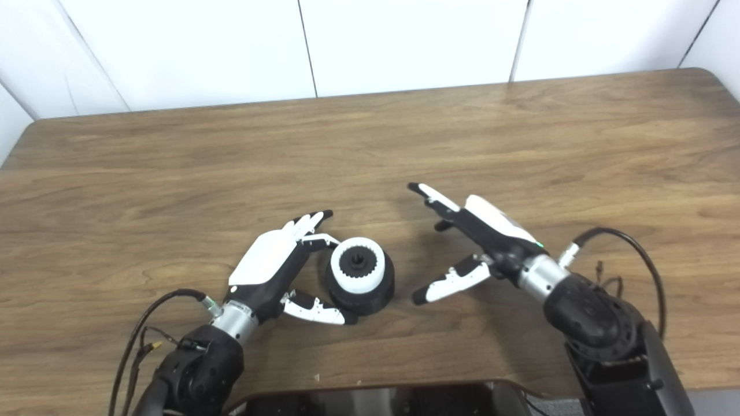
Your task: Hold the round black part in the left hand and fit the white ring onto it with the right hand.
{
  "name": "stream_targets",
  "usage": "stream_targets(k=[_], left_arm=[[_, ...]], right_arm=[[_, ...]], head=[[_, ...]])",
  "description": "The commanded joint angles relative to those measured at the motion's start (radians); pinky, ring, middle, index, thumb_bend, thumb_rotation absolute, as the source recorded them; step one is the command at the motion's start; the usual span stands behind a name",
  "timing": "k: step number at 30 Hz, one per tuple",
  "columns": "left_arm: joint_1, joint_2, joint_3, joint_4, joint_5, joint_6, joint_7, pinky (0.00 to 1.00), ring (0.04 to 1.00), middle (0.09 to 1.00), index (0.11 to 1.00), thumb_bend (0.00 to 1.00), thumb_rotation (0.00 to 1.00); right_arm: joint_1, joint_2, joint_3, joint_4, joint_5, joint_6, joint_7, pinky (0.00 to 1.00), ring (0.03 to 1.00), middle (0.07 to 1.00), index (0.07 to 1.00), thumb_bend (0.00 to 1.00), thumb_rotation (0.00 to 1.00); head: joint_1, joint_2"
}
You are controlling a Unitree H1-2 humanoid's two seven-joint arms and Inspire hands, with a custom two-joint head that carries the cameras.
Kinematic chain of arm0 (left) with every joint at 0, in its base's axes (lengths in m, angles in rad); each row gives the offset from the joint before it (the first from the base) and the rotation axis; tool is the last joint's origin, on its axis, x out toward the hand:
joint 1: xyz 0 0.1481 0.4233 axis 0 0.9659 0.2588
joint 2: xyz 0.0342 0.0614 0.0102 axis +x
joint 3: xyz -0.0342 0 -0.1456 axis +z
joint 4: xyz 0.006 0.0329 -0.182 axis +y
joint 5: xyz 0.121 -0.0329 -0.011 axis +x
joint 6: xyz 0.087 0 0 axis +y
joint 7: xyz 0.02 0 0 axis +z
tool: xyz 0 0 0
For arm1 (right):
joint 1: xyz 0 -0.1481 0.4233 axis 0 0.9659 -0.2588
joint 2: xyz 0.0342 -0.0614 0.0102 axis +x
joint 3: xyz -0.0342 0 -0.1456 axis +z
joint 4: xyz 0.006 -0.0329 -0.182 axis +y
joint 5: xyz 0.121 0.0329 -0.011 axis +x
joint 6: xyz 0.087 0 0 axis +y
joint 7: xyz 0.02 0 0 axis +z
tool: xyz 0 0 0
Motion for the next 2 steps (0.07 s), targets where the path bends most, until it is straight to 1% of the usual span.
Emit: stream_targets(k=[1, 2], left_arm=[[-0.035, 0.012, 0.008, -0.029, 0.003, -0.007, 0.008, 1.00, 1.000, 1.000, 0.648, 1.00, 0.39], [-0.036, 0.013, 0.008, -0.028, 0.002, -0.007, 0.008, 1.00, 1.000, 1.000, 0.648, 1.00, 0.39]], right_arm=[[0.008, 0.023, -0.017, 0.020, 0.018, -0.081, -0.078, 0.73, 0.848, 0.888, 0.847, 0.78, 0.10], [0.014, 0.030, -0.020, 0.028, 0.025, -0.095, -0.095, 0.73, 0.843, 0.883, 0.841, 0.78, 0.09]], head=[[0.001, 0.001], [0.002, 0.004]])
